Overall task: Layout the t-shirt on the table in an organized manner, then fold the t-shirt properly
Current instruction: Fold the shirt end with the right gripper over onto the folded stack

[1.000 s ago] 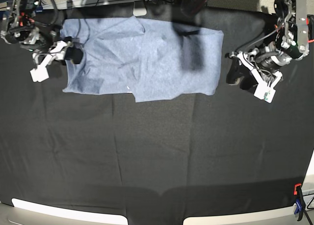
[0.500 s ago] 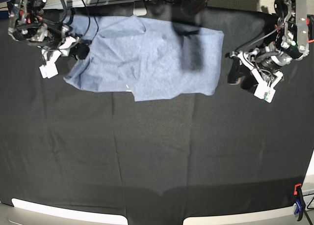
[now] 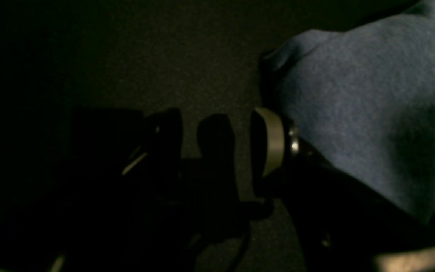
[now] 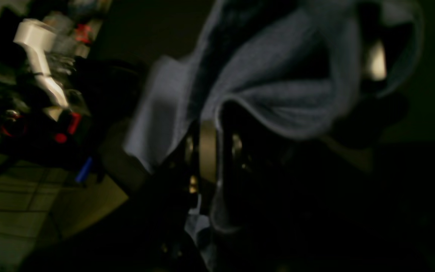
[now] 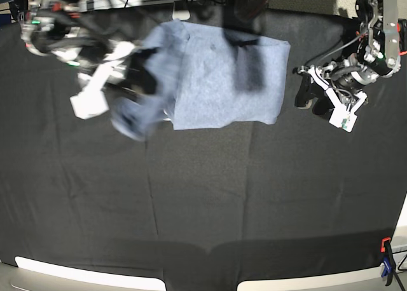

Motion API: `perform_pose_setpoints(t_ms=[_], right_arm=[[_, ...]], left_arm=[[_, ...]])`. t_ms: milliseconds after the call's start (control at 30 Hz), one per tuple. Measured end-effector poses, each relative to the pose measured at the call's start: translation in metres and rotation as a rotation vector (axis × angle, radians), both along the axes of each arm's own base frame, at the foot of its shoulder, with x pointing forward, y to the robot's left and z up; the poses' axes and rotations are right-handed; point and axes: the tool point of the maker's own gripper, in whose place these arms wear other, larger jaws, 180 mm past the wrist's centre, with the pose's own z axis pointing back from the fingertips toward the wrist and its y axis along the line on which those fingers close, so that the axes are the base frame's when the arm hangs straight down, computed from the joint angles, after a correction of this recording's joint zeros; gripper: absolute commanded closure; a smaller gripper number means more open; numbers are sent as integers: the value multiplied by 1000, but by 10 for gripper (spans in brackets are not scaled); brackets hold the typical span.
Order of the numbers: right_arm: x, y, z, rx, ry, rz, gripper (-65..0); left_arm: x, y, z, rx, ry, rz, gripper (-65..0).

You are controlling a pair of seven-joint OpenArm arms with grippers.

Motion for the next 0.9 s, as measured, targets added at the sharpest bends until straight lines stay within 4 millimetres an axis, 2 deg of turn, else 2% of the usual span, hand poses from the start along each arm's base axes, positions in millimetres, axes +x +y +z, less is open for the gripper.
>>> perform_pose_setpoints(t_ms=[133, 333, 500, 700, 767, 900], right_arm=[[5, 47, -10, -26, 14, 24, 0], [14, 114, -1, -39, -21, 56, 0], [11, 157, -2, -17, -16, 111, 0], [4, 190, -19, -1, 16, 212, 0], [4, 197, -20, 4, 18, 235, -69], [4, 215, 0, 118, -8, 270, -215]], left_arm=[[-1, 0, -1, 4, 8, -2, -269], [-5, 5, -5, 27, 31, -10, -268], [-4, 10, -4, 42, 30, -14, -268], [-4, 14, -4, 55, 30, -17, -268], [-4, 13, -4, 53, 31, -17, -268], [-4, 13, -4, 53, 30, -17, -268]])
